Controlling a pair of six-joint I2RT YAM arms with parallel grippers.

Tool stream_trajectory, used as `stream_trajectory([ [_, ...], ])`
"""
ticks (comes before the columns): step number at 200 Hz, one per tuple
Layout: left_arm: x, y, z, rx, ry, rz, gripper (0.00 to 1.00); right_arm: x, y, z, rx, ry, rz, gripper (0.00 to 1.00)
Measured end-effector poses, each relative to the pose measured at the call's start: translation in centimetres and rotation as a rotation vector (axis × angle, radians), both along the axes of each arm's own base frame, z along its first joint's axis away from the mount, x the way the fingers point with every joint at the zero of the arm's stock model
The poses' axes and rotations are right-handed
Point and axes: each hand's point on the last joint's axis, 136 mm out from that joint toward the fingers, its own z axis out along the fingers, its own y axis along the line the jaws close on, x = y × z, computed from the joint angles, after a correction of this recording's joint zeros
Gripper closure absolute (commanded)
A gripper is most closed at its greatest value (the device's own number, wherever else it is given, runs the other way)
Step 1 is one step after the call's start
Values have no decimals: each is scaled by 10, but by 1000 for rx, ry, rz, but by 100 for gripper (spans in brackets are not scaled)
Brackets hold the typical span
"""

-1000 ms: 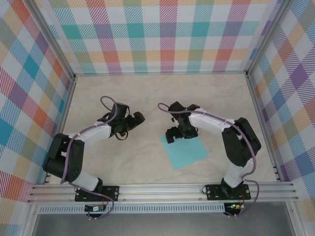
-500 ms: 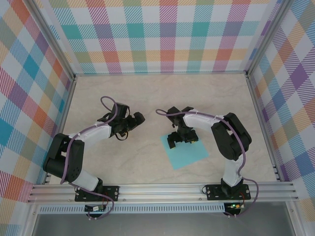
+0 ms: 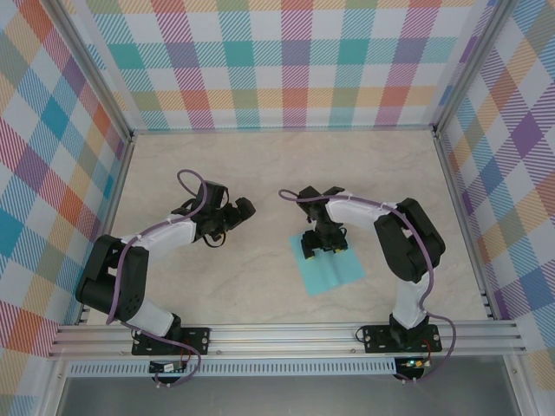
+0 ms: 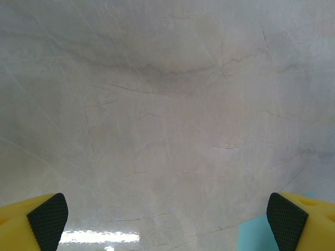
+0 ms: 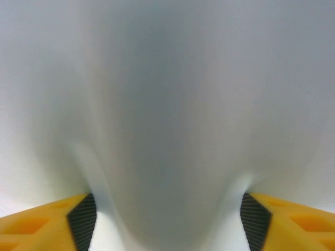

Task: Fold a paper plane with a square sheet of paper (pick it up from the middle)
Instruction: First fold in half a square sheet of paper at the center of the table.

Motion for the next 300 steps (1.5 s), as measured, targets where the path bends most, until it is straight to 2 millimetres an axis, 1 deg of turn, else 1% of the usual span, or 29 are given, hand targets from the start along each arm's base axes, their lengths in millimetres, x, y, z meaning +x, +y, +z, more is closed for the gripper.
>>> stream_trajectory([
  [6, 0, 0, 0, 0, 0, 0, 0, 0, 0, 1, 5, -2, -9, 42],
  [18, 0, 0, 0, -2, 1, 2, 0, 0, 7, 3, 50, -1, -22, 53],
  [31, 0, 0, 0, -5, 3, 4, 0, 0, 23, 9, 135, 3, -44, 65],
  [40, 0, -1, 0, -7, 4, 5, 0, 1, 35, 15, 206, 4, -55, 70],
  [51, 0, -1, 0, -11, 6, 7, 0, 3, 51, 27, 296, -1, -64, 72],
  [60, -1, -1, 0, -15, 9, 7, 1, 5, 60, 35, 350, -7, -67, 73],
  [83, -4, -4, -1, -44, 6, 7, 2, 10, 100, 69, 593, -1, -81, 73],
  [97, -6, -6, 1, -63, 3, 4, 2, 14, 121, 86, 717, 5, -78, 72],
  [109, -7, -8, 3, -82, -7, 2, 3, 17, 130, 94, 789, 10, -76, 70],
  [121, -9, -9, 5, -103, -16, 1, 4, 19, 135, 97, 822, 12, -74, 67],
  [133, -10, -11, 6, -122, -20, -3, 6, 22, 134, 95, 818, 9, -85, 62],
  [141, -11, -13, 6, -134, -20, -6, 7, 25, 131, 89, 802, 2, -94, 58],
  [170, -14, -20, 6, -171, -19, -18, 10, 37, 117, 60, 692, -33, -133, 49],
  [183, -15, -26, 8, -189, -20, -30, 11, 40, 110, 51, 641, -54, -149, 45],
  [203, -18, -36, 11, -215, -26, -55, 12, 46, 99, 43, 573, -94, -169, 39],
  [227, -24, -47, 10, -245, -14, -81, 15, 51, 88, 37, 513, -130, -186, 34],
  [254, -29, -58, 9, -267, -5, -114, 17, 57, 77, 32, 466, -158, -211, 32],
  [275, -32, -66, 7, -274, 0, -138, 19, 58, 68, 28, 431, -162, -227, 31],
  [300, -35, -75, 2, -280, 10, -155, 24, 59, 58, 24, 398, -166, -245, 33],
])
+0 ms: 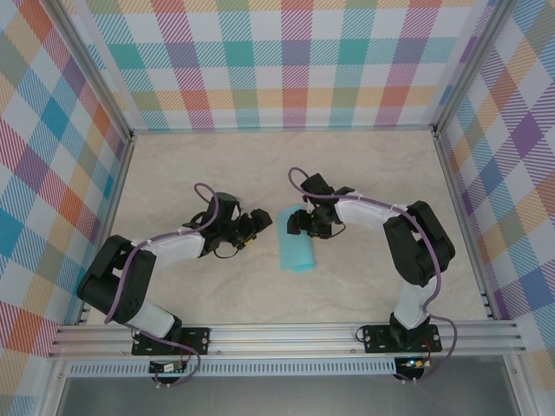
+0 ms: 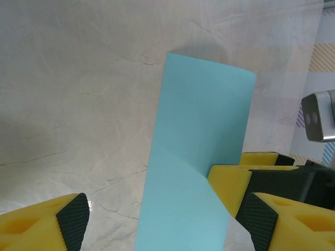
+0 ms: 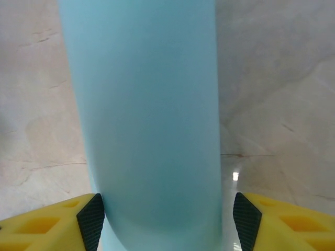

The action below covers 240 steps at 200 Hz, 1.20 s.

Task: Fold a paper plane with a square sheet of paper (pick it up from the middle)
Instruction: First fold in half a square sheet of paper at the center of the table.

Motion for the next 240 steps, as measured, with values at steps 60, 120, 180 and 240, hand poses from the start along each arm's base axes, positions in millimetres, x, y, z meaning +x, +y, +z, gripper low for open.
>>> stream_trajectory([
  [60, 7, -26, -10, -33, 29, -33, 59, 1, -16, -7, -28, 18, -25, 44],
  [120, 14, -69, -15, -59, 32, -122, 81, 1, -17, -7, -33, 13, -9, 45],
  [180, 11, -83, -42, -34, 92, -155, 98, 0, -17, -7, -29, 16, 2, 44],
  [240, 9, -81, -52, -19, 115, -155, 100, -6, -19, 16, 6, 0, 41, 38],
])
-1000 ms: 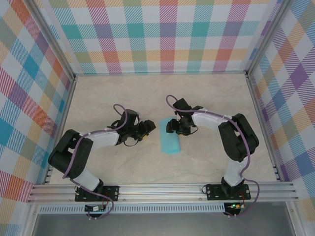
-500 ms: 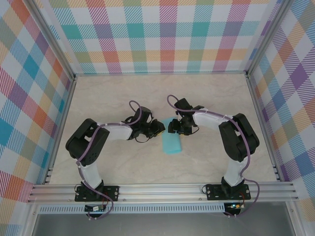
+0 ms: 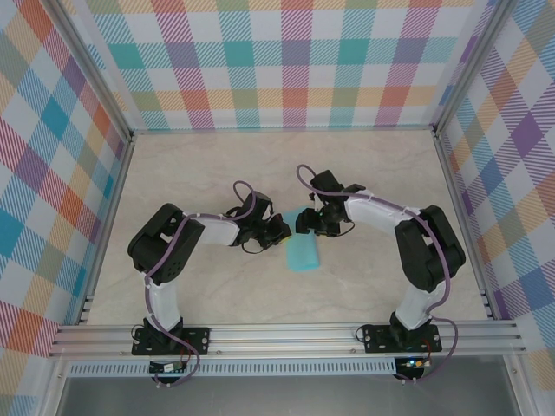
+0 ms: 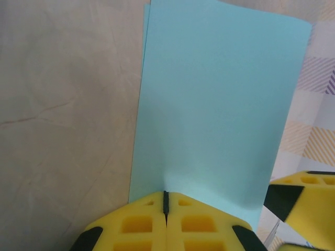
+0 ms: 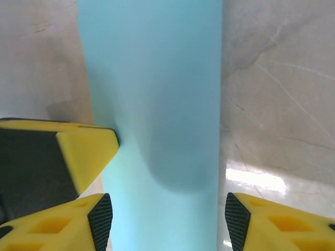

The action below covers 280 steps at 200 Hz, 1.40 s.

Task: Fold a paper plane with a square sheet of paper (pick it up from the middle)
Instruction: First fold in half a square sheet of paper at the center of the table.

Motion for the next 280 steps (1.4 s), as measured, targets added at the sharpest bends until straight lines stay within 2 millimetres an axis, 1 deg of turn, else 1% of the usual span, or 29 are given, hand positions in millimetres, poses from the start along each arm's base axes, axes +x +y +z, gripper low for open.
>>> stream_trajectory([
  [46, 0, 0, 0, 0, 0, 0, 100, -6, -3, -3, -12, 23, 21, 41],
  [85, 0, 0, 0, 1, 1, -1, 100, -10, -3, -13, -20, 55, 28, 48],
  [106, 0, 0, 0, 5, 4, -3, 93, -10, -4, -18, -24, 69, 24, 50],
  [127, -2, 2, 0, 15, 12, -1, 82, -9, -8, -22, -29, 78, 12, 52],
  [137, -2, 3, 3, 20, 8, -1, 77, -9, -12, -24, -31, 83, 5, 52],
  [146, -3, 4, 7, 27, 5, 5, 76, -9, -15, -26, -34, 89, -2, 52],
  [171, -2, 9, 21, 44, -28, 16, 74, -8, -20, -31, -41, 103, -16, 53],
  [197, 1, 15, 33, 61, -58, 36, 74, -7, -21, -32, -40, 106, -18, 53],
  [214, 4, 19, 37, 72, -69, 52, 74, -7, -22, -33, -41, 108, -15, 53],
  [258, 8, 32, 37, 111, -72, 95, 75, -7, -24, -34, -34, 114, -3, 55],
  [280, 11, 40, 41, 121, -80, 118, 75, -7, -25, -34, -26, 116, 9, 55],
])
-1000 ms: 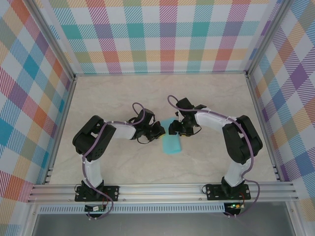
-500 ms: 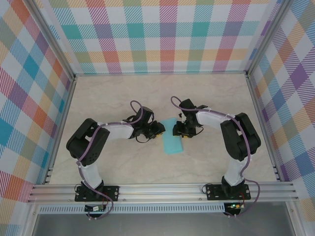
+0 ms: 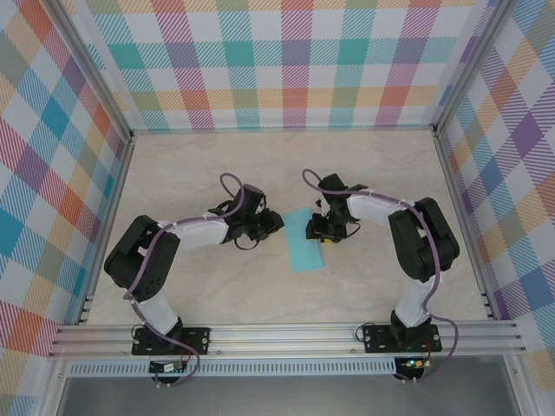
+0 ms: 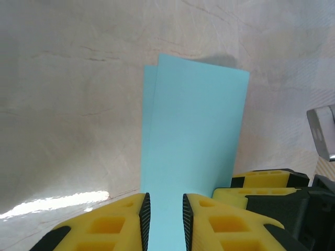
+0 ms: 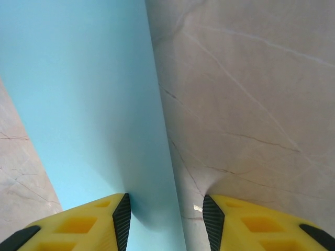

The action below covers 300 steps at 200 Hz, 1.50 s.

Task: Fold a paper plane with a square sheet of paper (pick it up from the middle)
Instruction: First fold in half a square sheet of paper at the center of the table.

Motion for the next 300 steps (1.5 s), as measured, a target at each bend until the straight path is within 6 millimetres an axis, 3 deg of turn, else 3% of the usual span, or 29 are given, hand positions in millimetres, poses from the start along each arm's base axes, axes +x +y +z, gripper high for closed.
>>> stream_trajectory([
  [98, 3, 9, 0, 15, 2, 21, 77, -3, 2, -1, 10, 32, 97, 55],
  [237, -4, -3, -12, -27, 47, -30, 79, 0, 0, -3, -10, 87, 61, 53],
  [300, -8, -17, -17, -48, 62, -72, 80, 0, 0, -3, -12, 91, 62, 55],
])
